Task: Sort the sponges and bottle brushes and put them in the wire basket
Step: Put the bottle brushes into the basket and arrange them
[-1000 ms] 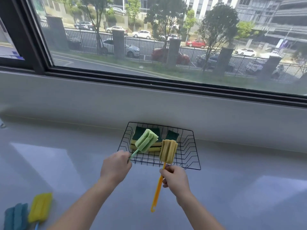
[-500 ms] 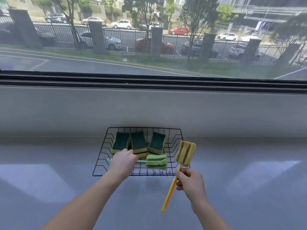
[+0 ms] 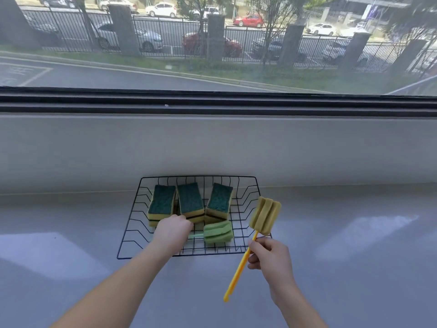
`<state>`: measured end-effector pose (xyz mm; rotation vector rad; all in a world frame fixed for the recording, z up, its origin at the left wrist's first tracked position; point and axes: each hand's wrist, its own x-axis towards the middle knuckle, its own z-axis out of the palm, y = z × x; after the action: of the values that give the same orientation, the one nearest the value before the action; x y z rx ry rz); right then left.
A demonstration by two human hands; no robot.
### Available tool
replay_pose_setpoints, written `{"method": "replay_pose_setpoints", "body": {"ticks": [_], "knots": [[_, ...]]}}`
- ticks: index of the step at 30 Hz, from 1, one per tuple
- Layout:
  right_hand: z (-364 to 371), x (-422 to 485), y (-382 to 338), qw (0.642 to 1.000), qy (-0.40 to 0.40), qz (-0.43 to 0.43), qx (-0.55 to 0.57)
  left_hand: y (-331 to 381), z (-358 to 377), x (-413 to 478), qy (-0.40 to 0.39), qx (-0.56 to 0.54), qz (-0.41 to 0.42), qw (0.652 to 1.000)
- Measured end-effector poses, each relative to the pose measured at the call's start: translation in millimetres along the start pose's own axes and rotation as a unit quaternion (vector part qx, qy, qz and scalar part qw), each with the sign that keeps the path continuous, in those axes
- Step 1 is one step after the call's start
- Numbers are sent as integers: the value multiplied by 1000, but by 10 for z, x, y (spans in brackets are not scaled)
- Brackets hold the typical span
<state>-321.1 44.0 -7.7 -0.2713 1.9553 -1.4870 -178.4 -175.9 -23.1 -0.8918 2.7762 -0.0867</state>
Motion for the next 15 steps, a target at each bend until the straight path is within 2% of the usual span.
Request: {"method": "replay_pose_setpoints", "body": {"ticks": [5, 9, 11, 13, 15], "knots": [[53, -48, -36, 1000, -1, 8, 18, -63, -40, -65, 31, -17, -12, 999], [107, -111, -79, 999, 0, 11, 47, -87, -142, -226, 68, -74, -22, 995], [135, -150, -106, 998, 4, 7, 64, -52, -237, -348, 91, -163, -40, 982], [173, -190, -142, 996, 16, 7, 88, 10, -353, -500, 108, -291, -56, 949], [228, -228, -191, 992, 26, 12, 119, 91, -460, -662, 110, -388, -35, 914]]}}
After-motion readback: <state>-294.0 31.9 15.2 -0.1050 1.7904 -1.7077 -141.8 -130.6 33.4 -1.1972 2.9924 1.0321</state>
